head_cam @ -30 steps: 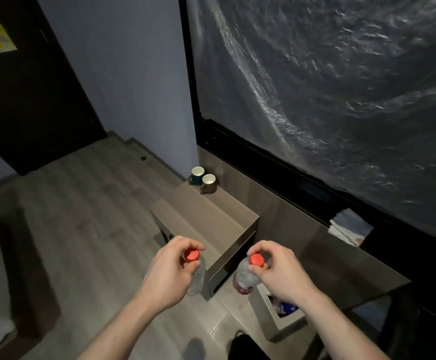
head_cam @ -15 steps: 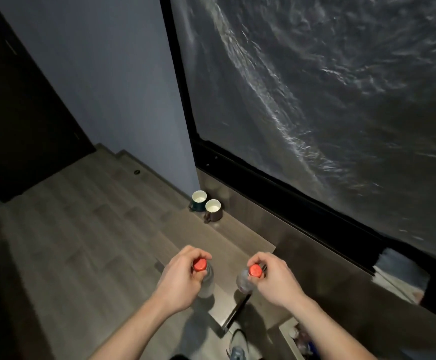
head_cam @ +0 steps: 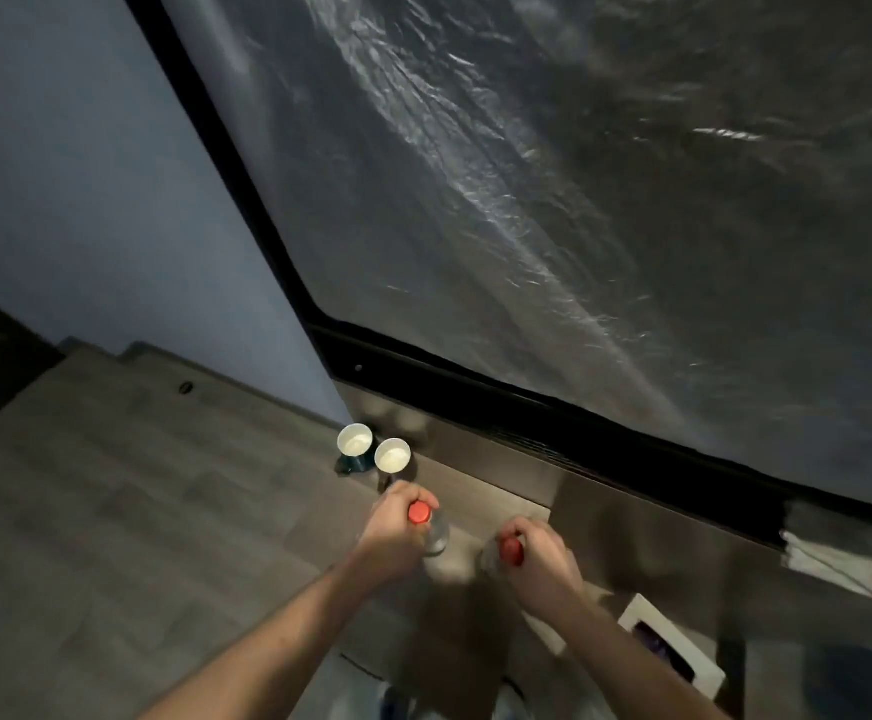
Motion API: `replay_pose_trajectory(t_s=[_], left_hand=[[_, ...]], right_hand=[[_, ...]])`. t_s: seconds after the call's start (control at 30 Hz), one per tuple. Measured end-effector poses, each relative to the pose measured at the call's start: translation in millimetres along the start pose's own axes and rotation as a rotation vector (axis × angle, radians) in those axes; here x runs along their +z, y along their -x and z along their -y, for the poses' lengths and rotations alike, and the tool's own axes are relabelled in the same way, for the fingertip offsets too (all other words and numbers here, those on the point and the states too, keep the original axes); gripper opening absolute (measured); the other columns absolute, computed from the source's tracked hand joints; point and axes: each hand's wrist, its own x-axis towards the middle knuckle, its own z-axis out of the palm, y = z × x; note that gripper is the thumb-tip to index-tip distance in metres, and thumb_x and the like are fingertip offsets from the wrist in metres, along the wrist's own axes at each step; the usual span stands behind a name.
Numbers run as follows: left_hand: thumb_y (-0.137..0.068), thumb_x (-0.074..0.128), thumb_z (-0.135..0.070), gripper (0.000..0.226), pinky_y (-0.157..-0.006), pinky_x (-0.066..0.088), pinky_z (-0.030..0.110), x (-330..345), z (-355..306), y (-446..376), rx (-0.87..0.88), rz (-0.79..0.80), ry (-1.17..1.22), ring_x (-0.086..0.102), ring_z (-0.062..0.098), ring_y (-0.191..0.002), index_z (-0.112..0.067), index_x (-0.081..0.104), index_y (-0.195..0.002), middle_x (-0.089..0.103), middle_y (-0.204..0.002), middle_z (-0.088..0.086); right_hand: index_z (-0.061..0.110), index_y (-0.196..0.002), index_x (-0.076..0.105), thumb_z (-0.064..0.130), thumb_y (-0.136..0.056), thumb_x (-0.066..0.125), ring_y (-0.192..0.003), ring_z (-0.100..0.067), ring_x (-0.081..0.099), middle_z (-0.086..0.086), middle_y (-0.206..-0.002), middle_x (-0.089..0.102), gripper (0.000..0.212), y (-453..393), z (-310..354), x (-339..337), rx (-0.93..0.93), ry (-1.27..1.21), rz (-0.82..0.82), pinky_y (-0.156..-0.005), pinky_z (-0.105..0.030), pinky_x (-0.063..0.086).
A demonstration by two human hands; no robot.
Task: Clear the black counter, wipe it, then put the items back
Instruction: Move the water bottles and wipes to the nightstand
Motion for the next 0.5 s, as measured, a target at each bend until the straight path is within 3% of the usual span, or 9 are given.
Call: replay_pose_trajectory(t_s=[0.13,0.23,0.33,0.4,0.5], left_hand=[[-0.073,0.051,-0.033,0.018,-0.086,0.051,0.035,8.6,19.6,-58.0,0.109,-0.013,0.013,0.063,0.012,-0.089,-0.033,0.066,-0.082,0.066,-0.090,-0.012],[-0.076,0.043,-0.045,0.032,-0.075,0.045,0.027,14.4,32.9,-97.4,0.117,-0.030,-0.002,0.062,0.013,-0.082,-0.027,0.069,-0.082,0.064,-0.087,-0.011],[-0.086,0.055,-0.031,0.016,-0.078,0.043,0.021,15.3,47.1,-130.3,0.053,0.085,-0.056,0.063,0.013,-0.090,-0.030,0.070,-0.091,0.066,-0.100,-0.006],[-0.089,0.059,-0.018,0.019,-0.079,0.040,0.016,17.7,57.7,-148.6,0.055,0.106,-0.090,0.063,0.012,-0.093,-0.033,0.070,-0.092,0.067,-0.103,-0.007],[-0.088,0.060,-0.017,0.022,-0.082,0.041,0.015,20.8,67.1,-166.2,0.046,0.135,-0.117,0.065,0.013,-0.096,-0.035,0.071,-0.096,0.069,-0.105,-0.007]], right_hand=[[0.031,-0.091,0.063,0.029,-0.087,0.066,-0.102,-0.017,0.061,0.010,-0.103,0.060,0.006,-44.6,4.2,24.8,0.082,0.021,-0.069,-0.081,-0.030,0.041],[0.024,-0.083,0.060,0.020,-0.084,0.067,-0.092,-0.018,0.058,0.011,-0.091,0.057,0.008,-76.8,11.3,44.7,0.112,-0.026,-0.124,-0.074,-0.027,0.033],[0.025,-0.080,0.062,0.013,-0.081,0.068,-0.086,-0.014,0.054,0.013,-0.089,0.055,0.013,-105.9,20.0,62.0,0.146,-0.087,-0.146,-0.076,-0.024,0.034],[0.025,-0.082,0.061,0.015,-0.085,0.066,-0.089,-0.017,0.055,0.009,-0.094,0.055,0.011,-122.5,26.0,71.4,0.171,-0.087,-0.130,-0.078,-0.024,0.034],[0.029,-0.083,0.057,0.015,-0.086,0.066,-0.096,-0.025,0.060,0.001,-0.102,0.058,0.017,-142.1,33.1,82.9,0.205,-0.088,-0.116,-0.082,-0.030,0.041]])
